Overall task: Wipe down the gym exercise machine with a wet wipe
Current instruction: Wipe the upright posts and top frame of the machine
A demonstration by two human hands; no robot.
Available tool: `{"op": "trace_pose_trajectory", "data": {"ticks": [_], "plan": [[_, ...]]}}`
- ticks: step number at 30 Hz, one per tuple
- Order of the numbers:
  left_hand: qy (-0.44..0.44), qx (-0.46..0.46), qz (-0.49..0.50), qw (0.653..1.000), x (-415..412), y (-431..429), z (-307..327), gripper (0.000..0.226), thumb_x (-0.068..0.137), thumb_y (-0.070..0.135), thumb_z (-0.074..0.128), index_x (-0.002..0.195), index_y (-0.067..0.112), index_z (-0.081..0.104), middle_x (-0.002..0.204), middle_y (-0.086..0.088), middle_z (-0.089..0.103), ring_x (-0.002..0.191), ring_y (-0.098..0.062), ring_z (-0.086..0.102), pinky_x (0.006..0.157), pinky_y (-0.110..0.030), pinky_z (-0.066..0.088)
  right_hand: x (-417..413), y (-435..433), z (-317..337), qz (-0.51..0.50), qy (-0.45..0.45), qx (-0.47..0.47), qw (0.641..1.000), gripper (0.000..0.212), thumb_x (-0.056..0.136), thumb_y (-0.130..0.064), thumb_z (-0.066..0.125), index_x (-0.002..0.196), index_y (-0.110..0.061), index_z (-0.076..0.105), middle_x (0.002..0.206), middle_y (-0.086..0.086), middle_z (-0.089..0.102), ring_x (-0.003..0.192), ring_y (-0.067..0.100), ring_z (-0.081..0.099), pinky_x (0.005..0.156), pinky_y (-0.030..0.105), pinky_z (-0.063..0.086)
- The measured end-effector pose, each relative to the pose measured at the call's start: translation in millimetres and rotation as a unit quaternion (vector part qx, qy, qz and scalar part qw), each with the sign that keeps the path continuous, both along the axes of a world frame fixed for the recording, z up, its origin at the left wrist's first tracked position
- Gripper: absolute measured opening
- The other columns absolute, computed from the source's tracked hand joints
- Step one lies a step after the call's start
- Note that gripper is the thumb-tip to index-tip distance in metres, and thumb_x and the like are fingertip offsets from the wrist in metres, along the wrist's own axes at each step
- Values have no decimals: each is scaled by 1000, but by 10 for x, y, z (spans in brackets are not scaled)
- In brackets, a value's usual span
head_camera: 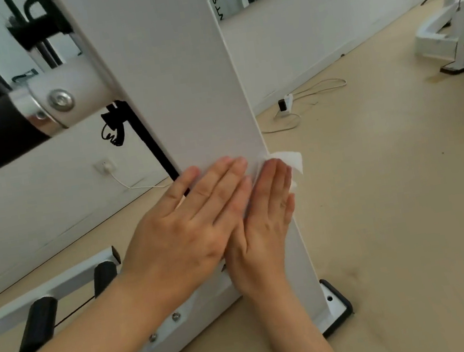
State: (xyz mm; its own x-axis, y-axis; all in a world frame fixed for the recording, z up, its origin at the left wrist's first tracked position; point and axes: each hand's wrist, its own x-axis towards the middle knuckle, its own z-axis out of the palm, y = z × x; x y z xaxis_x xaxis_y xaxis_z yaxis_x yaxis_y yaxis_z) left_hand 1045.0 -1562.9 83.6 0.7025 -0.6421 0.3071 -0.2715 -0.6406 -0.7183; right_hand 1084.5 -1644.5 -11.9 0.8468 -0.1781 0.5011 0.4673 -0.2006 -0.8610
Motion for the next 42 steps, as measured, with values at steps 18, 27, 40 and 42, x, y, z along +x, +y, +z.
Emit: {"op": "trace_pose_trajectory", "data": {"ticks": [18,27,40,42], "plan": [[63,-581,-72,808,-474,381,-369,67,74,-1,48,135,26,38,125,14,47,106,4,45,90,-5,36,253,-377,700,-53,-458,-596,657,59,101,-42,37,148,-5,38,157,13,30,149,24,16,120,52,5],[122,-530,-15,839,-556,454,-649,59,82,5,52,136,24,42,137,8,37,121,-10,41,90,-28,50,171,-551,331,91,-480,-805,337,35,95,-26,41,115,-12,65,113,7,68,112,26,60,114,44,18],[132,-604,-13,786,-350,332,-612,65,86,4,51,146,23,34,144,5,34,129,-11,35,99,-19,32,242,-431,98,57,-439,-814,376,43,98,-22,28,93,-16,71,104,4,69,115,25,57,103,38,23],[152,-573,-14,805,-371,308,-703,61,85,4,49,143,21,39,142,3,36,126,-13,39,98,-20,38,183,-499,-51,108,-447,-790,405,33,93,-22,40,97,-15,72,103,4,71,114,23,59,112,40,25]]}}
